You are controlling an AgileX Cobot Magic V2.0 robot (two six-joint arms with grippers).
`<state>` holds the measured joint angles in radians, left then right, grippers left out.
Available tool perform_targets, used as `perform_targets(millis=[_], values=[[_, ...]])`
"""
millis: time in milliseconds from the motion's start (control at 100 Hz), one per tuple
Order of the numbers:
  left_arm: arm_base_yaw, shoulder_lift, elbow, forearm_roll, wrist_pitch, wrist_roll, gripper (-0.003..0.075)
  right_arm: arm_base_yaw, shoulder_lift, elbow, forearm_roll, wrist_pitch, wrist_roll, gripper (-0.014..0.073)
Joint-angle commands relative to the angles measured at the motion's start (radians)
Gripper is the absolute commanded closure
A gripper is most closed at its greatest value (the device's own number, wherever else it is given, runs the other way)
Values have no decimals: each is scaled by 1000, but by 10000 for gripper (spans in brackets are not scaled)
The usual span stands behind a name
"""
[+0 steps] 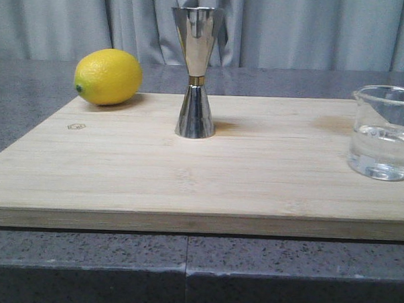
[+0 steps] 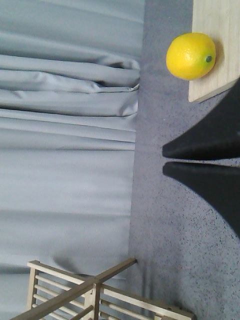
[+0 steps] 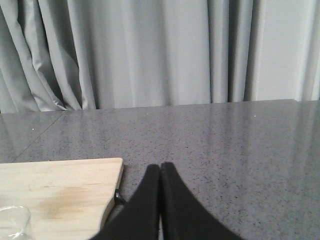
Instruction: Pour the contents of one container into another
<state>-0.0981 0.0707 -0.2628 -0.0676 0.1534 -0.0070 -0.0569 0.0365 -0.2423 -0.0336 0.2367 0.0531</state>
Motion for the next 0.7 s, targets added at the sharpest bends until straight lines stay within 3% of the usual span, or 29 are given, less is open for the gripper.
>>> perform_targets(millis=[0,280,690], values=[[3,87,-110,25,1,-6,739,-6,84,-122,-24,12,-8,666],[3,276,-266,43,54,-6,739,-6,261,-319,-73,69,-28,666],[3,306,-266,41,35,-6,739,-6,273,-330,-73,43,-28,666]])
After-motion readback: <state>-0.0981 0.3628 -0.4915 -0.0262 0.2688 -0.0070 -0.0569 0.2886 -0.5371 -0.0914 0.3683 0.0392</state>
